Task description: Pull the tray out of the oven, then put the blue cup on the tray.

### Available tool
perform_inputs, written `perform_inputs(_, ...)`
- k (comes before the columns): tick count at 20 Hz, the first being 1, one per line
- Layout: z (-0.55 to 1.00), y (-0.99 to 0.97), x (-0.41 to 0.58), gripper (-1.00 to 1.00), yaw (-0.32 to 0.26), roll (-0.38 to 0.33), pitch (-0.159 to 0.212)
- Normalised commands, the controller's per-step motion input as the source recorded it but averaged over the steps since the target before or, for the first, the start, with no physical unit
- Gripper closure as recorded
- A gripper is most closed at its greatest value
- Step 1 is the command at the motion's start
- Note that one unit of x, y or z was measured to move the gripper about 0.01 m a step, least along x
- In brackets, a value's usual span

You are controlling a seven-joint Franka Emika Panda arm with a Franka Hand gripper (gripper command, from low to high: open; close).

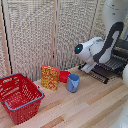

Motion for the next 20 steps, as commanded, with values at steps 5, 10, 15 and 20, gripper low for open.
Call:
perform_inputs(5, 0.71, 0.04, 0.104, -1.0, -0.015, 0.145, 0.067)
perform_inputs(10, 0.47, 0.21, 0.021, -1.0, -0.201, 0.197, 0.01)
perform_inputs(15, 0.44, 0.13, 0.0, -1.0, -0.269, 0.204, 0.0)
perform_inputs(20, 0.43, 0.14, 0.0, -1.0, -0.264, 0.21, 0.0)
